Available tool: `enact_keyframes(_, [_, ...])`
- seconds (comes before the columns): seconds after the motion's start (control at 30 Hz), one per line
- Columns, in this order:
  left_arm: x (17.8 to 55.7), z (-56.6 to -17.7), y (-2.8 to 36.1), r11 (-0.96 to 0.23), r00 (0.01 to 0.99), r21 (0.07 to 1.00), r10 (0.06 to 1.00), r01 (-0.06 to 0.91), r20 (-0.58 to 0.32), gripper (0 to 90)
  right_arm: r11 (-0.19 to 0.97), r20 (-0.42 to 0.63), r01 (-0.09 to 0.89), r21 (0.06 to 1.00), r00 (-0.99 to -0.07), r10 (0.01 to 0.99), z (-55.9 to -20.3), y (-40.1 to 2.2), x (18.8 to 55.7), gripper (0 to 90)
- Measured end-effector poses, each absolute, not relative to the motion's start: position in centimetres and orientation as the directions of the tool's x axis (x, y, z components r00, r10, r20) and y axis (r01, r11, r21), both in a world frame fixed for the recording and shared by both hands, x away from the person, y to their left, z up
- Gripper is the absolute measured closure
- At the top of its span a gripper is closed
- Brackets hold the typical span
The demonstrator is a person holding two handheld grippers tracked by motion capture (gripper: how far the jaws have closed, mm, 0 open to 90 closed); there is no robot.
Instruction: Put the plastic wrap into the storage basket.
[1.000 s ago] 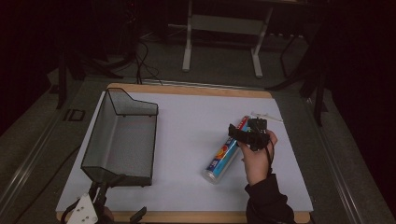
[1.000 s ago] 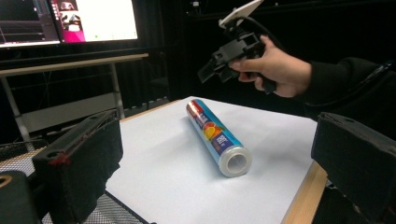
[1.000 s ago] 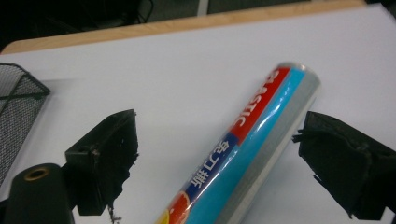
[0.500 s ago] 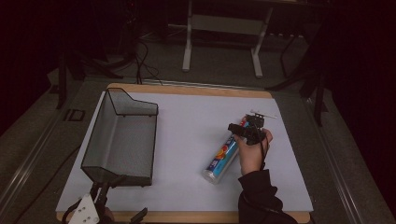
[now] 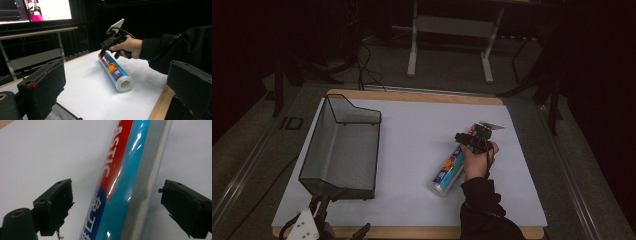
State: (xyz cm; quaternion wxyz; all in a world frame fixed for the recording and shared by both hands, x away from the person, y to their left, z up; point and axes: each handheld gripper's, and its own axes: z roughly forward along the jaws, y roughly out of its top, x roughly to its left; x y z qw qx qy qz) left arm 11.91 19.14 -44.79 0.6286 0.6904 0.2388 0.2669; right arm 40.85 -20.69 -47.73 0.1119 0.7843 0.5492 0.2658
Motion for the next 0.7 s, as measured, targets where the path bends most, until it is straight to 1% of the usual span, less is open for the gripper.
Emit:
enact_keyframes(0.03, [11.9,-44.8,19.1,-0.095,0.743,0.995,0.666,-0.006,0.068,2.8,-0.377,0.296,0.808,0.453,0.262,0.918,-48.0,-20.6,41.0,12.4])
enact_keyframes(0.2, [11.9,-44.8,19.2,-0.096,0.741,0.995,0.668,-0.007,0.070,2.8,-0.424,0.312,0.826,0.371,0.319,0.895,-49.3,-20.5,41.3,13.1])
enact_keyframes(0.3, [11.9,-44.8,19.1,-0.096,0.741,0.995,0.668,-0.005,0.069,2.8,-0.423,0.307,0.839,0.343,0.326,0.894,-50.0,-20.0,41.3,14.4])
enact_keyframes(0.37, [11.9,-44.8,19.2,-0.098,0.738,0.995,0.671,-0.008,0.072,2.8,-0.423,0.303,0.845,0.327,0.330,0.894,-50.3,-19.7,41.2,21.5])
enact_keyframes(0.4, [11.9,-44.8,19.2,-0.099,0.737,0.995,0.672,-0.008,0.073,2.8,-0.408,0.279,0.851,0.331,0.325,0.904,-50.5,-19.6,41.2,24.7])
enact_keyframes(0.43, [11.8,-44.8,19.2,-0.099,0.736,0.995,0.673,-0.009,0.074,2.8,-0.395,0.279,0.854,0.339,0.310,0.909,-50.6,-19.6,41.2,24.8])
enact_keyframes(0.53, [11.9,-44.8,19.1,-0.102,0.737,0.995,0.672,-0.006,0.073,2.8,-0.427,0.316,0.849,0.312,0.331,0.889,-50.5,-20.1,41.2,26.5])
enact_keyframes(0.6, [11.9,-44.8,19.1,-0.106,0.737,0.994,0.672,-0.005,0.075,2.8,-0.483,0.356,0.831,0.277,0.378,0.855,-50.4,-20.5,41.1,28.1])
enact_keyframes(0.7, [11.9,-44.8,19.1,-0.110,0.734,0.994,0.675,-0.008,0.080,2.8,-0.517,0.378,0.814,0.265,0.405,0.832,-50.4,-20.7,40.9,29.4])
